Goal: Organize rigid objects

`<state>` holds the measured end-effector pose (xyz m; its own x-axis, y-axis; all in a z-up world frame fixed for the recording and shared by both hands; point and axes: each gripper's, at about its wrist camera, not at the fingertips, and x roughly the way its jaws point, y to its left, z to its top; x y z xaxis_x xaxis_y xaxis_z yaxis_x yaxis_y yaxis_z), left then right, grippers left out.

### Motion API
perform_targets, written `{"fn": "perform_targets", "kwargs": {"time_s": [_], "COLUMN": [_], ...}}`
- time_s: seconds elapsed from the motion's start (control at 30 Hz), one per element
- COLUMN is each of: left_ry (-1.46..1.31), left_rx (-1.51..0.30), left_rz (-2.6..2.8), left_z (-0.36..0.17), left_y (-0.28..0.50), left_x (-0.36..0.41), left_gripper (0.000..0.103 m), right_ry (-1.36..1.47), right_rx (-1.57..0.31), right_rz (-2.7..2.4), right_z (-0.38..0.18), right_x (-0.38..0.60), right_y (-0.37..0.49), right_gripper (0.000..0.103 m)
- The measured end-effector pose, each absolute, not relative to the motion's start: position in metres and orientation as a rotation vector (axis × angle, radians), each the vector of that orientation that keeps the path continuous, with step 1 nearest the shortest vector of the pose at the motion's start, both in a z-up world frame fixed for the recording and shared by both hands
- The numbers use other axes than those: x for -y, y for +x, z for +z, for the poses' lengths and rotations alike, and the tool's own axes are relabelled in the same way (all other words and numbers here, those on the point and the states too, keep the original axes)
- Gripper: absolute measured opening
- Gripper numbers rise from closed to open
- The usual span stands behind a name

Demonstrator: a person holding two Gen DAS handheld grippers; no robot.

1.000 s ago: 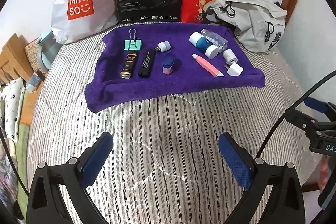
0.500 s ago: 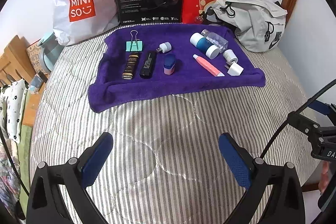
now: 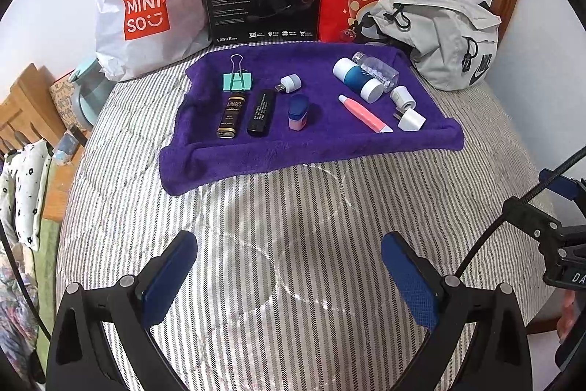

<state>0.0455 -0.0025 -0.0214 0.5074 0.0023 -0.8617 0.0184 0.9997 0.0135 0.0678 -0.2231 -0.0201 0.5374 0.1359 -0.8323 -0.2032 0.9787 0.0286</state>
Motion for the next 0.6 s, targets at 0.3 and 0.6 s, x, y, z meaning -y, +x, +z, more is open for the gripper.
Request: {"fn": "perform_targets", "kwargs": {"time_s": [0.3, 0.6], "left_ry": [0.017, 0.017], "left_rx": [-1.039, -1.041], "left_rz": [-0.007, -0.007], "left_z": [-0.0218, -0.0228], "left_y": [0.0439, 0.0432], "left_x": [-0.0009, -0.0001], "left_gripper": [0.101, 0.101], "right_ry": [-0.075, -0.078], "right_rx": [-0.992, -0.986], "right_rz": [0.201, 0.203], "right_z": [-0.0218, -0.0196], "right_x": [0.2221, 0.2215], "right_y": [0.0672, 0.0656], "right_gripper": [0.103, 0.103]}}
